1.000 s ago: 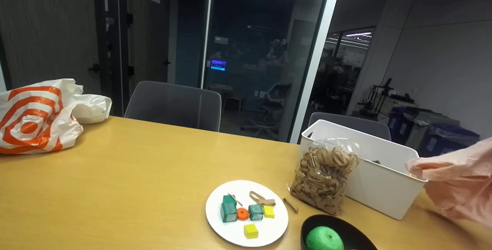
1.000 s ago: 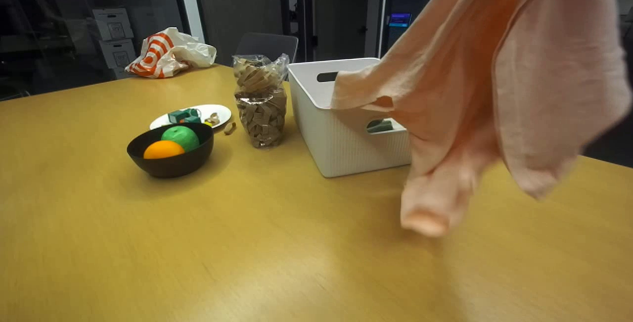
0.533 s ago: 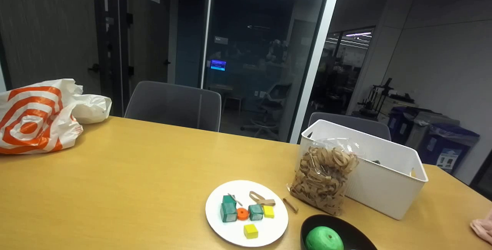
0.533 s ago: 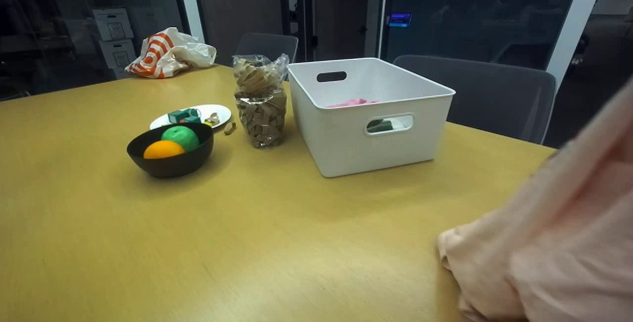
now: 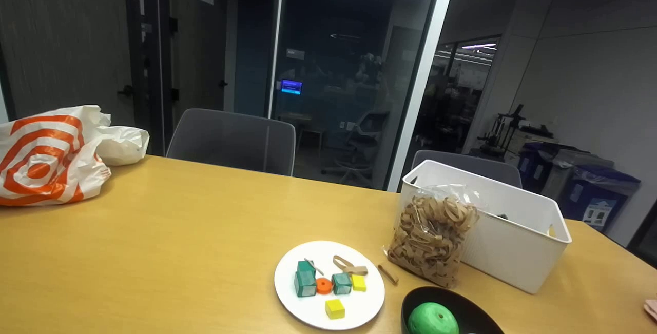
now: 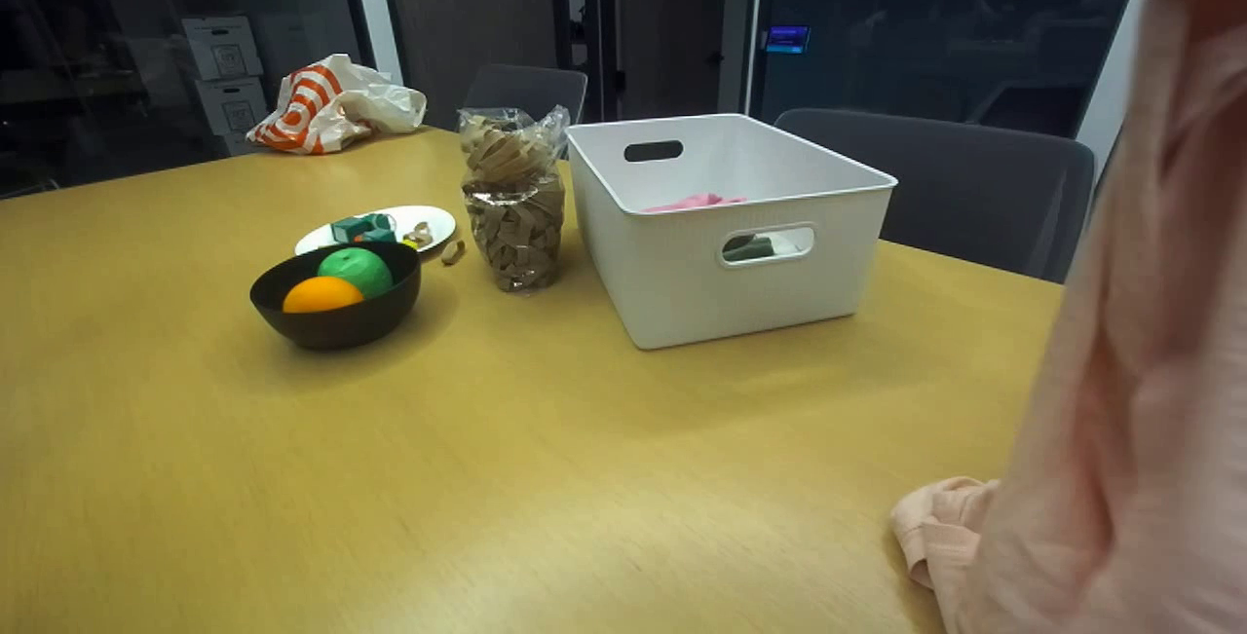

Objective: Put some of the items in the basket on the table

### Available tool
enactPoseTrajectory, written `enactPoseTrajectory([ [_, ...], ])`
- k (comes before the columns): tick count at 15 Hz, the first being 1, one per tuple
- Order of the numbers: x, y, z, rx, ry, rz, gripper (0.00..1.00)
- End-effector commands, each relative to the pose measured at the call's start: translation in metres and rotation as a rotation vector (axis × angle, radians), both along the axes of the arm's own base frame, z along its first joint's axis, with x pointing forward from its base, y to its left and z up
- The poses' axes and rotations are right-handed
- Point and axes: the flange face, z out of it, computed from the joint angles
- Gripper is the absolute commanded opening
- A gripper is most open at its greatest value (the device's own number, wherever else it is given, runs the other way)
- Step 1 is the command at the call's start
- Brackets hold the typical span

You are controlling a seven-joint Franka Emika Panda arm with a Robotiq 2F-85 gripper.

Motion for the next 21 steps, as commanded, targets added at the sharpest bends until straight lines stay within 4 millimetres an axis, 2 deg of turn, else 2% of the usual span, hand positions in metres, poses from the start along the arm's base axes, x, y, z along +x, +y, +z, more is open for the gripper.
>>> enactPoseTrajectory([
  [1,0.056,0.044,-0.02,0.074,-0.078,0.151,0.08],
  [2,0.069,0.056,-0.027,0.12,-0.103,0.177,0.08],
  [4,0.088,0.069,-0.041,0.172,-0.147,0.208,0.07],
  [7,0.1,0.064,-0.065,0.174,-0.078,0.187,0.07],
  [10,0.096,0.029,-0.078,0.046,0.004,0.114,0.07],
  [14,0.071,-0.005,-0.056,-0.135,0.099,-0.002,0.06],
  [16,0.063,-0.008,-0.046,-0.23,0.151,-0.067,0.06],
  [19,0.059,0.004,-0.049,-0.368,0.266,-0.144,0.06],
  [20,0.06,0.012,-0.056,-0.373,0.324,-0.132,0.32],
  [21,0.064,0.021,-0.064,-0.333,0.353,-0.089,0.32],
])
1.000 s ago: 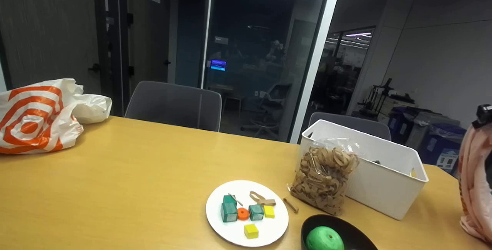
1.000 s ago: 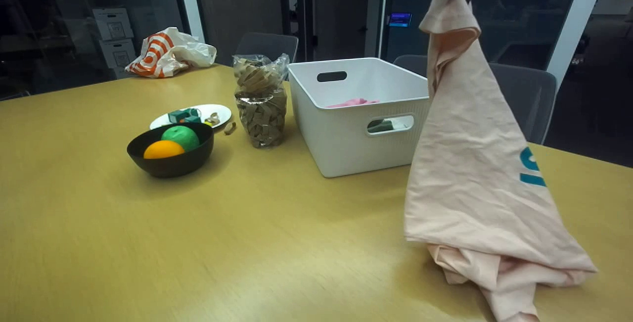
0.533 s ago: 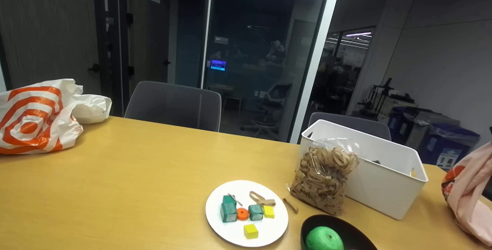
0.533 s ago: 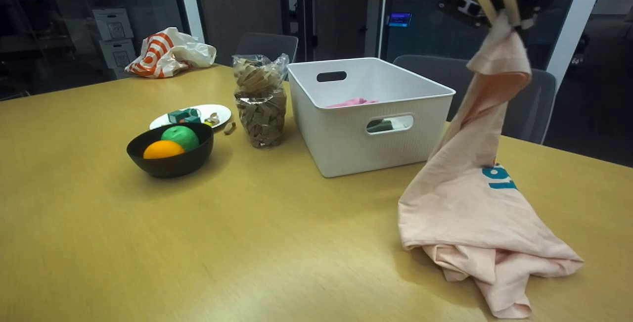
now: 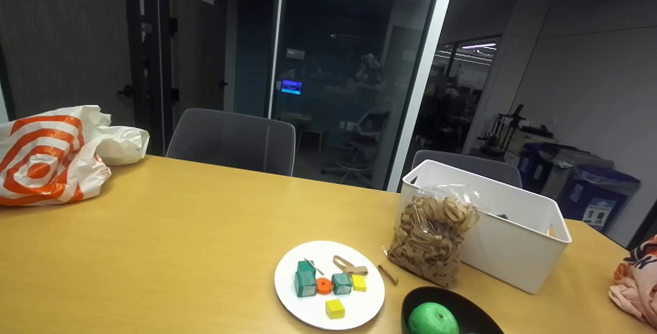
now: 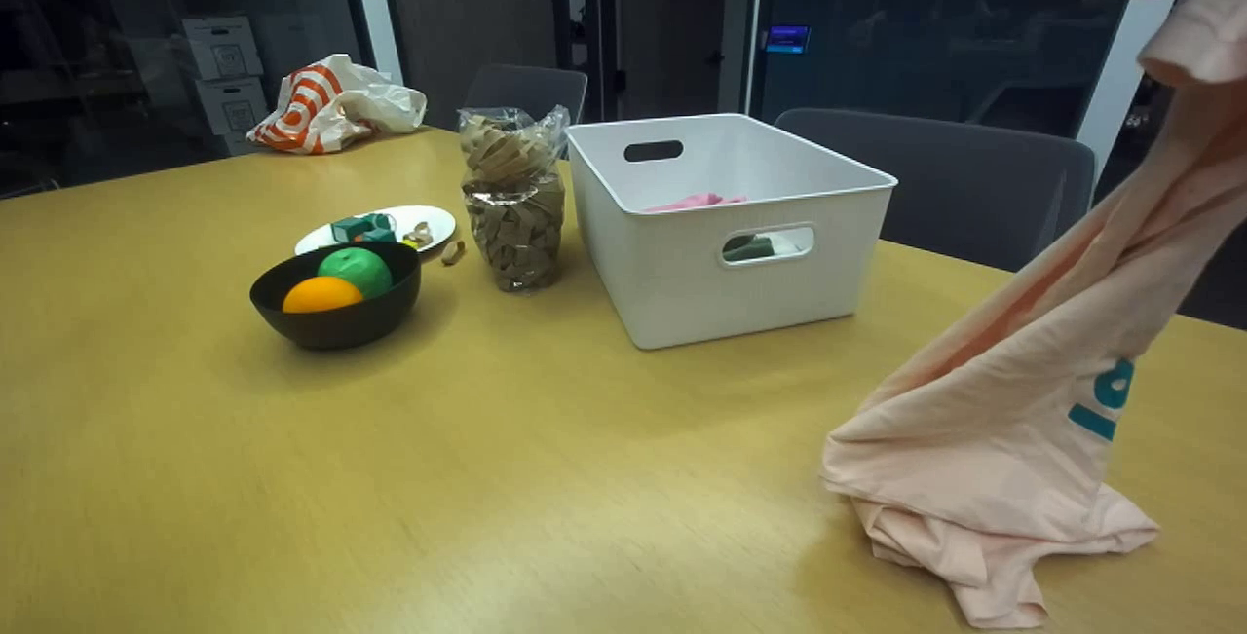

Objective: Put some of the items in the basket on the table

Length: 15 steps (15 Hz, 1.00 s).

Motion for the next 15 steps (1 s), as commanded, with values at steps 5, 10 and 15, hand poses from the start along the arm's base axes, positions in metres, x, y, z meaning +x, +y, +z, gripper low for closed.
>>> enactPoseTrajectory([
  [5,0.019,0.048,-0.009,0.144,0.02,0.093,0.68],
  [10,0.05,0.095,-0.001,0.276,-0.136,0.292,1.0],
  [15,0.098,0.17,-0.01,0.445,-0.168,0.505,1.0],
])
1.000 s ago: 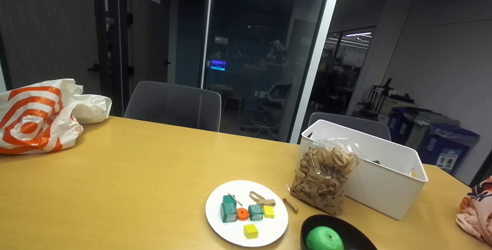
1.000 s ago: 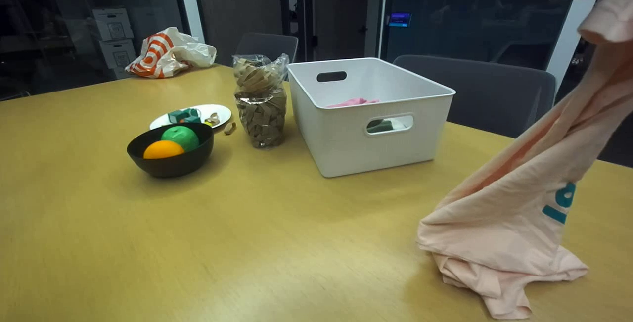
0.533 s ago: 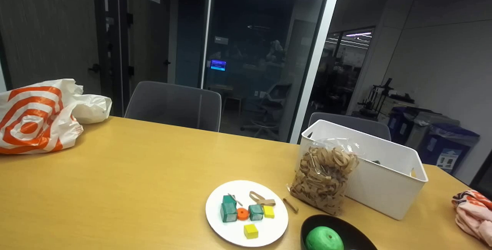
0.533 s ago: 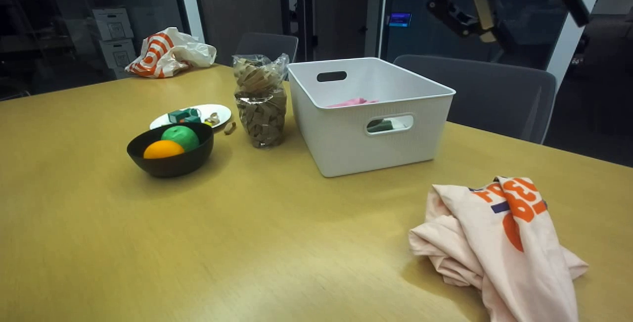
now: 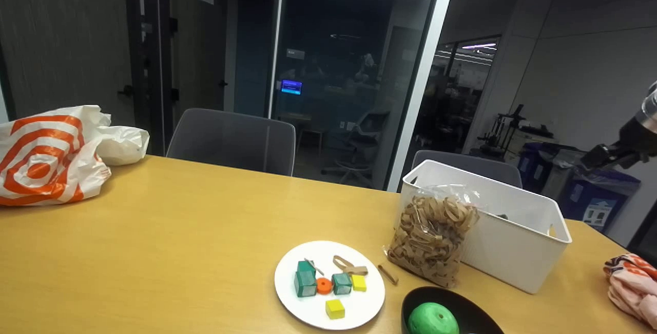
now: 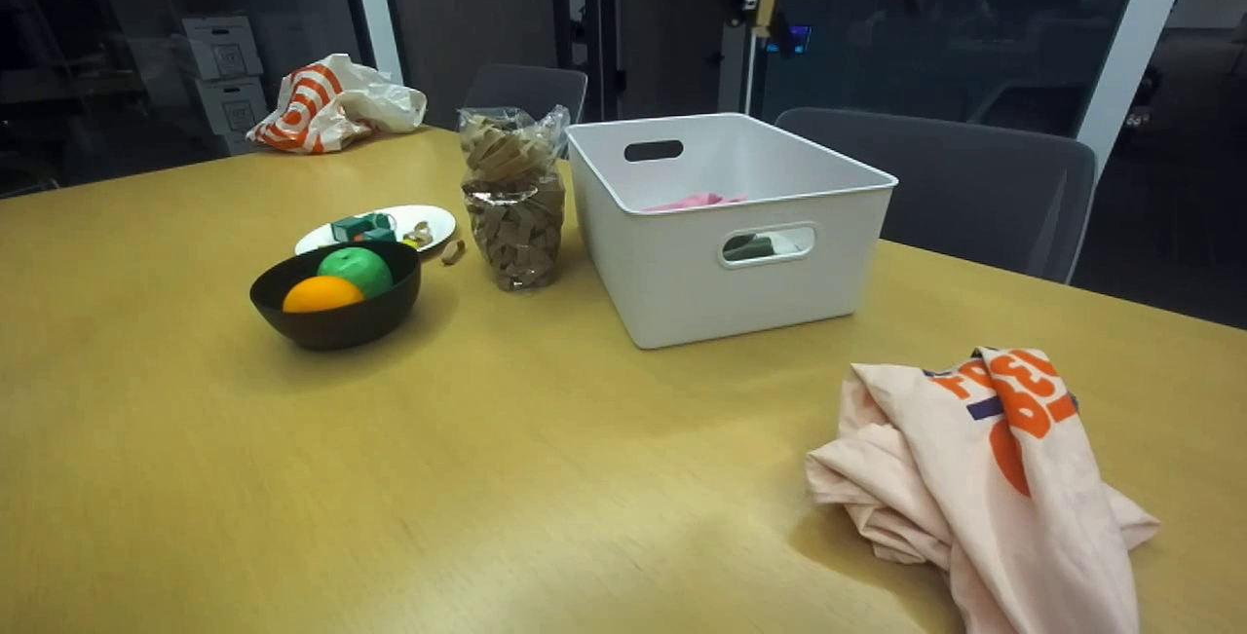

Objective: Put some of the items in the basket on the table

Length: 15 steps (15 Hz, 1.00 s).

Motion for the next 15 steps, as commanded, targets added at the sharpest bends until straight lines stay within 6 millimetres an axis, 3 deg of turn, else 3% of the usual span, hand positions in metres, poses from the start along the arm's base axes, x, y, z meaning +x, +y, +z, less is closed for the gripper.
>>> enactPoseTrajectory([
  [1,0.035,0.05,-0.005,0.098,-0.014,0.163,1.0],
  [6,0.075,0.12,-0.025,0.252,0.068,0.417,1.0],
  [10,0.102,0.107,-0.067,0.331,0.183,0.535,1.0],
  [15,0.135,0.085,-0.121,0.337,0.33,0.536,1.0],
])
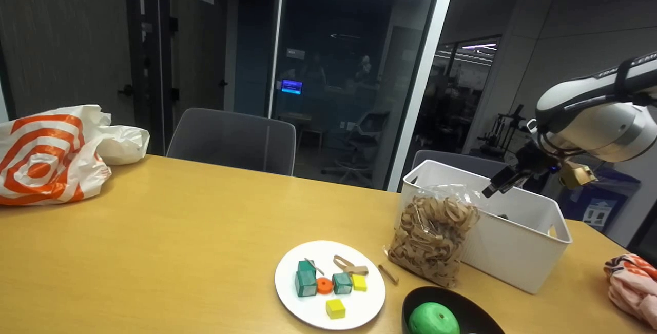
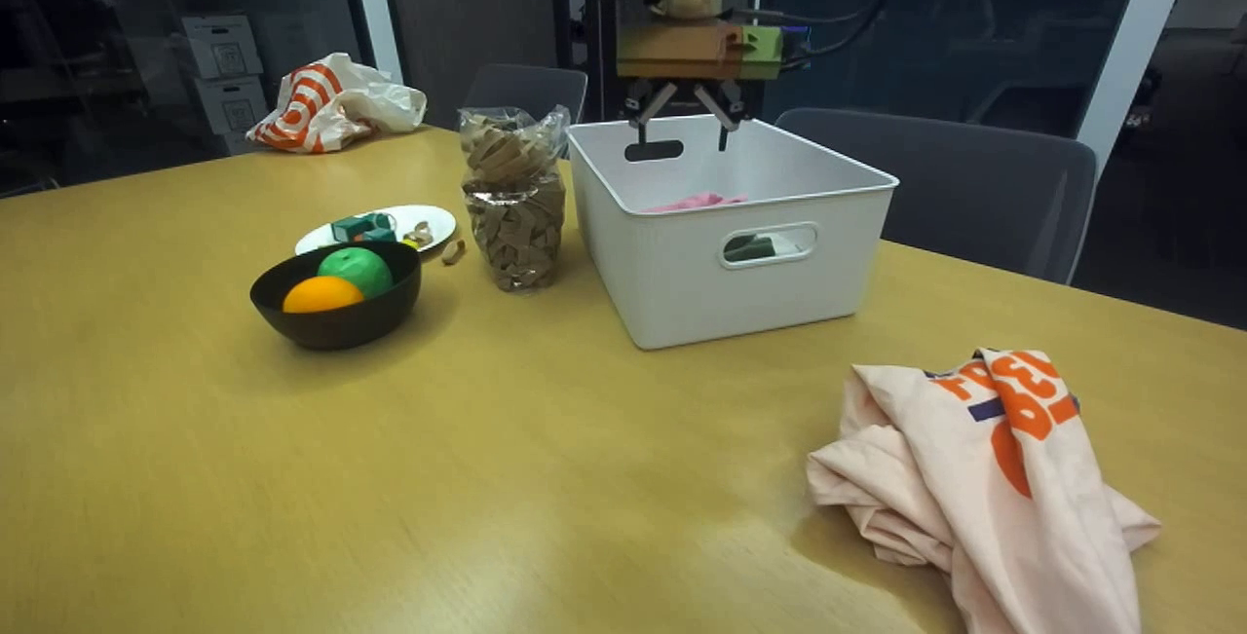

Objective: Put some of the items in the basket on the table

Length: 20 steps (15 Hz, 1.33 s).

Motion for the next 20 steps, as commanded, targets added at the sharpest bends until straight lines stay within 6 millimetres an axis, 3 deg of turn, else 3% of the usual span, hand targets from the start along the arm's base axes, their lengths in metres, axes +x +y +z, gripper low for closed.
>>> enactPoseTrajectory([
  [1,0.031,-0.006,-0.024,0.012,0.104,0.042,1.0],
  [6,0.044,0.002,-0.066,0.002,0.29,0.118,1.0],
  [9,0.051,0.002,-0.079,-0.012,0.358,0.147,1.0],
  [20,0.068,-0.013,-0.083,-0.08,0.451,0.145,1.0],
])
